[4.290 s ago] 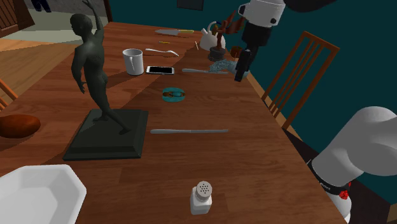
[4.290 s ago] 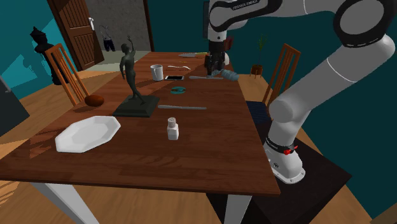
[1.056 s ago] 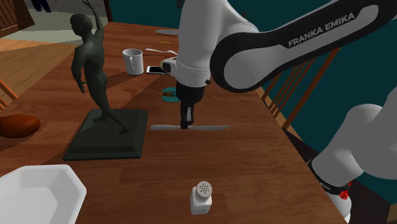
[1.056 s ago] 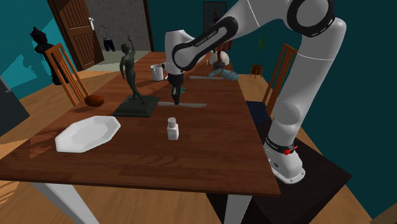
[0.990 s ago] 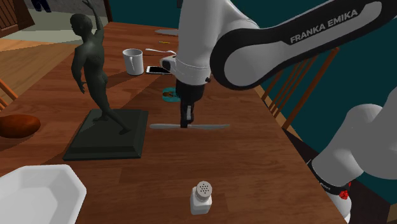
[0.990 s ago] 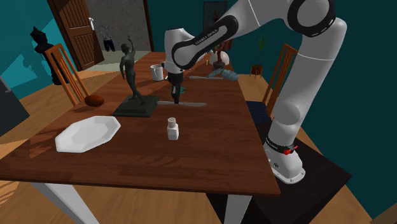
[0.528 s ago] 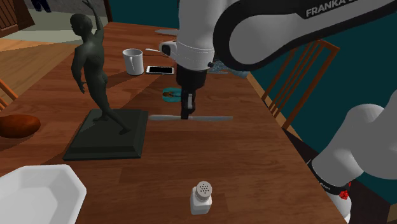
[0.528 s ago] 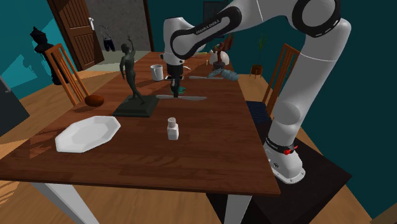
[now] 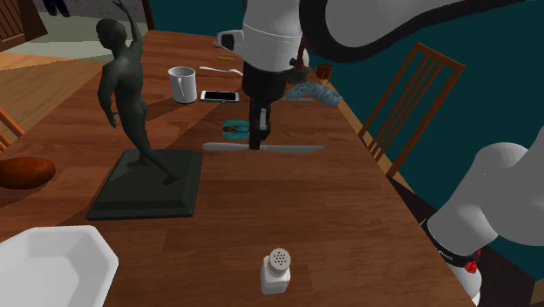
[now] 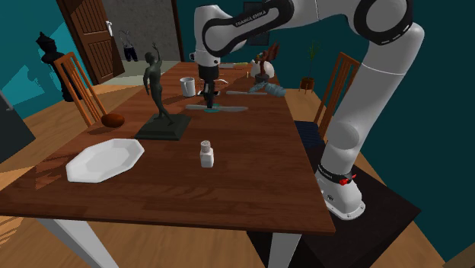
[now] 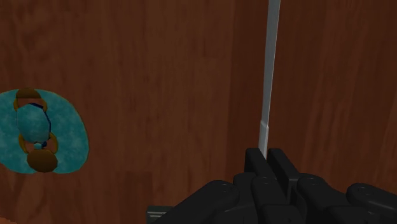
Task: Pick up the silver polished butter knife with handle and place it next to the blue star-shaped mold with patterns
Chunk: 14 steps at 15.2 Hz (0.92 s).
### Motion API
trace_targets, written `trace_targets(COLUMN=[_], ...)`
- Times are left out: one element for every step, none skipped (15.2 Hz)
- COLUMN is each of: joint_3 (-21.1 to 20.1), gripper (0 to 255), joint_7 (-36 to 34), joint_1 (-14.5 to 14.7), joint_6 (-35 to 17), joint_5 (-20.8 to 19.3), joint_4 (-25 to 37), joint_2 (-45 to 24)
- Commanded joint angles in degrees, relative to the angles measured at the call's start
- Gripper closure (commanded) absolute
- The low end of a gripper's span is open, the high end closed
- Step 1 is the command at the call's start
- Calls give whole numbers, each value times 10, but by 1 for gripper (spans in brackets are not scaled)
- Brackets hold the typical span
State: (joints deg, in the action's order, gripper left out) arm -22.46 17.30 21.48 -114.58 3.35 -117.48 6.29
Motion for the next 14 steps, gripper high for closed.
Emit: trace_targets(joint_3=[1,1,1,2,2,2,2,3,3,3,3,4,12,21], gripper=[255,255,255,255,255,255,255,255,255,255,255,255,255,255], joint_7=[0,0,1,1,1,1,1,1,1,1,1,1,16,32], joint_1=[0,0,0,-1,-1,-1,-1,-1,-1,-2,-2,-2,-7,-12], joint_6=[16,24,31,39,46,54,62,69,77,85,92,95,94,93], joint_5=[1,1,1,2,2,2,2,2,2,2,2,2,7,12], joint_4=[13,19,26,33,39,46,53,61,68,75,83,85,70,55], joint_2=[3,4,5,6,7,8,9,9,10,10,10,10,25,39])
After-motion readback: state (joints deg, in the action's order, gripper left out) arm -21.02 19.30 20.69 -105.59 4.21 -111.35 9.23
